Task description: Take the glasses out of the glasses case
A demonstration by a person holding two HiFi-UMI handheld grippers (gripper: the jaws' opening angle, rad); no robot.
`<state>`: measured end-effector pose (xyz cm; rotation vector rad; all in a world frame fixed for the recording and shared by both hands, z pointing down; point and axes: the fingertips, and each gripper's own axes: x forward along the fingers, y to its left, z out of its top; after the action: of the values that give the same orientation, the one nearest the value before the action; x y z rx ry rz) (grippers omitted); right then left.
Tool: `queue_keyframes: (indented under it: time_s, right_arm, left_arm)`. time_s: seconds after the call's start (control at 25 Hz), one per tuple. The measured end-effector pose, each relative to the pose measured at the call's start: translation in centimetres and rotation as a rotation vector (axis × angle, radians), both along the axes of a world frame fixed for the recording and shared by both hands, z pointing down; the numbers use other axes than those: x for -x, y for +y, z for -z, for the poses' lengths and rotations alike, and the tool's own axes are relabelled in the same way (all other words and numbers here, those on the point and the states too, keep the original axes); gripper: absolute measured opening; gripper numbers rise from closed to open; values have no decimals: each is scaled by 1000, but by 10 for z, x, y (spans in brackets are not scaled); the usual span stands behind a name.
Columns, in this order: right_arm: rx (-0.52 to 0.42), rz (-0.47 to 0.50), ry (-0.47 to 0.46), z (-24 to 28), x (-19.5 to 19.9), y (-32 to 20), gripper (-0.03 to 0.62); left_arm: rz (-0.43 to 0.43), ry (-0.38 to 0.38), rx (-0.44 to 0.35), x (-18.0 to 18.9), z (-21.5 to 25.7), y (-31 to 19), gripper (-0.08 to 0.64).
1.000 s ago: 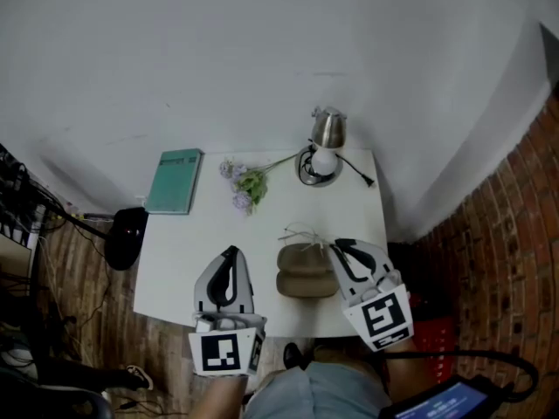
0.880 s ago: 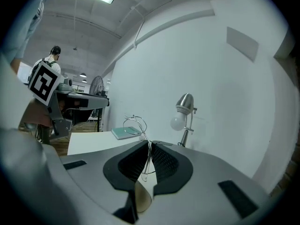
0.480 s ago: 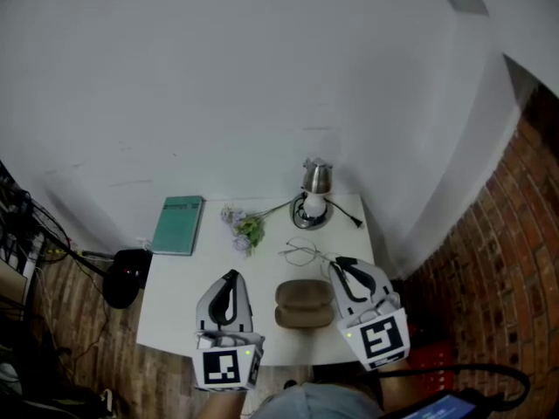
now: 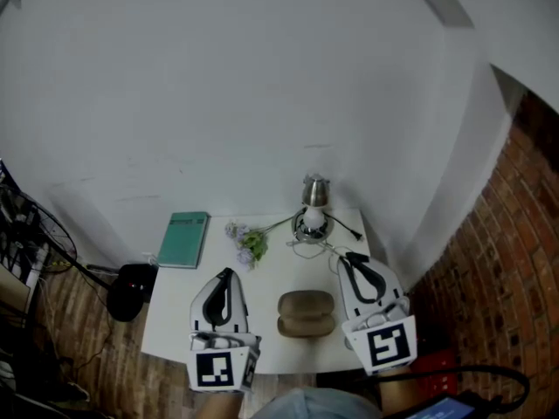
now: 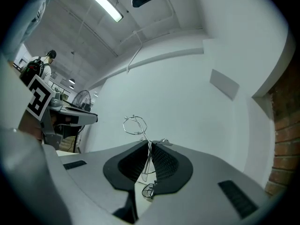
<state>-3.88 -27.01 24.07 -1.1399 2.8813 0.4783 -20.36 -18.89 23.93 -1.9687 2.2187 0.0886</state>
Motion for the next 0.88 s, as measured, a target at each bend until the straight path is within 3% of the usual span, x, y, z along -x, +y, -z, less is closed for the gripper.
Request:
queue_keyframes:
  time_s: [0.88]
  right_arm:
    - [-28, -14, -45, 17, -15, 11, 40]
  left_arm:
    - [1, -14, -23, -13, 12, 5, 6]
